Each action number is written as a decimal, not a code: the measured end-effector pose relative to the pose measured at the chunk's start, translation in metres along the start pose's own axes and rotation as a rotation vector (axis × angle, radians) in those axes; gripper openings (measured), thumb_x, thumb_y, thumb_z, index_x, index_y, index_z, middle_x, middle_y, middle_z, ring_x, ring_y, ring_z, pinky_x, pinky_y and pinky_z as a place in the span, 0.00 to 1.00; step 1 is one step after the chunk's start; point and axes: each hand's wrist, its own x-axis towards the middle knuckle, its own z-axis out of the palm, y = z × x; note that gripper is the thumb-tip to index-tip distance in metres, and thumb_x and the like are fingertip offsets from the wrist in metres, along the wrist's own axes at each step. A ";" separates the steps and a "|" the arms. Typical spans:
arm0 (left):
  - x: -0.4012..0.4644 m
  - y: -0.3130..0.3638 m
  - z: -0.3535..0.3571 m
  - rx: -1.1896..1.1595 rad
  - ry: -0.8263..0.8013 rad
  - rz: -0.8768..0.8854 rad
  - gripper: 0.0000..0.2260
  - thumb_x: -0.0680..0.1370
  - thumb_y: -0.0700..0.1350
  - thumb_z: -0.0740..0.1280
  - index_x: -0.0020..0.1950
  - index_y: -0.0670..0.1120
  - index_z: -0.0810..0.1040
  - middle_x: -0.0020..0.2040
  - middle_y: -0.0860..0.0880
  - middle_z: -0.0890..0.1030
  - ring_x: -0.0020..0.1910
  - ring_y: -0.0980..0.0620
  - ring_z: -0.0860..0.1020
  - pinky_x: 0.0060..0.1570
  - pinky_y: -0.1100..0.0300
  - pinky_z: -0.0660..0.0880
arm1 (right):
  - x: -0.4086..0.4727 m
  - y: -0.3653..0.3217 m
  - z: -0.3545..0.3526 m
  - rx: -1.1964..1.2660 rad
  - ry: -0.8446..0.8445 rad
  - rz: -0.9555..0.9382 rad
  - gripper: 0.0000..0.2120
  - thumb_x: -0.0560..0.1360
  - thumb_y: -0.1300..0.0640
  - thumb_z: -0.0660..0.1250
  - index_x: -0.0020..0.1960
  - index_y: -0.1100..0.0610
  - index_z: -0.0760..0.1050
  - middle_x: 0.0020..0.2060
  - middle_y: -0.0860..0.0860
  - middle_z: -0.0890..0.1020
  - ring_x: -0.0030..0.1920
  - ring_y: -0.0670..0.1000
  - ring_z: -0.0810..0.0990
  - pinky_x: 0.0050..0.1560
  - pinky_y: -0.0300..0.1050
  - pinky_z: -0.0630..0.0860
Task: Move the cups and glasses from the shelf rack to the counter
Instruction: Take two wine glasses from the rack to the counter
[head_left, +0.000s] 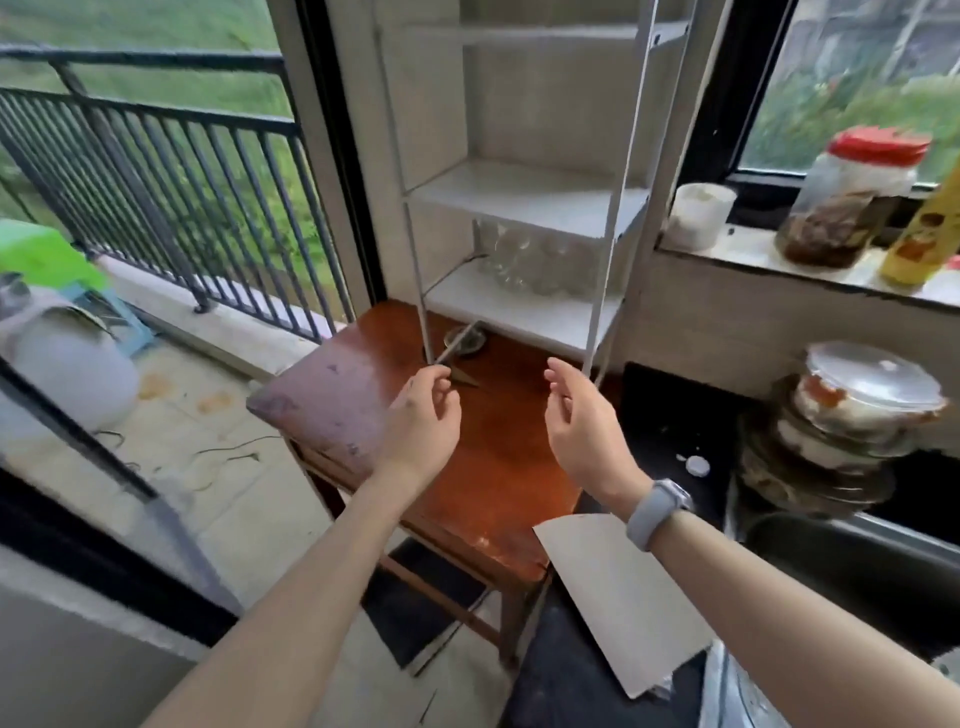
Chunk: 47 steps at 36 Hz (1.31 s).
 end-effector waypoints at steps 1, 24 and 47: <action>0.016 -0.004 0.007 -0.031 -0.020 0.012 0.13 0.77 0.42 0.62 0.62 0.44 0.72 0.54 0.46 0.79 0.51 0.50 0.77 0.52 0.60 0.72 | 0.015 0.003 0.008 0.000 0.026 0.006 0.21 0.78 0.62 0.55 0.71 0.58 0.62 0.66 0.54 0.73 0.67 0.50 0.70 0.68 0.42 0.66; 0.260 -0.006 0.132 -0.466 -0.320 0.145 0.30 0.77 0.43 0.62 0.75 0.44 0.51 0.71 0.44 0.66 0.70 0.48 0.66 0.68 0.51 0.66 | 0.248 0.053 0.053 0.251 0.357 0.245 0.26 0.74 0.71 0.54 0.70 0.56 0.57 0.63 0.50 0.71 0.62 0.48 0.71 0.62 0.40 0.71; 0.183 -0.029 0.074 -0.742 -0.182 0.060 0.23 0.75 0.55 0.62 0.67 0.48 0.63 0.38 0.52 0.77 0.29 0.61 0.77 0.27 0.66 0.74 | 0.156 0.006 0.068 0.490 0.287 0.202 0.20 0.73 0.58 0.68 0.60 0.51 0.63 0.42 0.46 0.79 0.37 0.40 0.81 0.38 0.38 0.80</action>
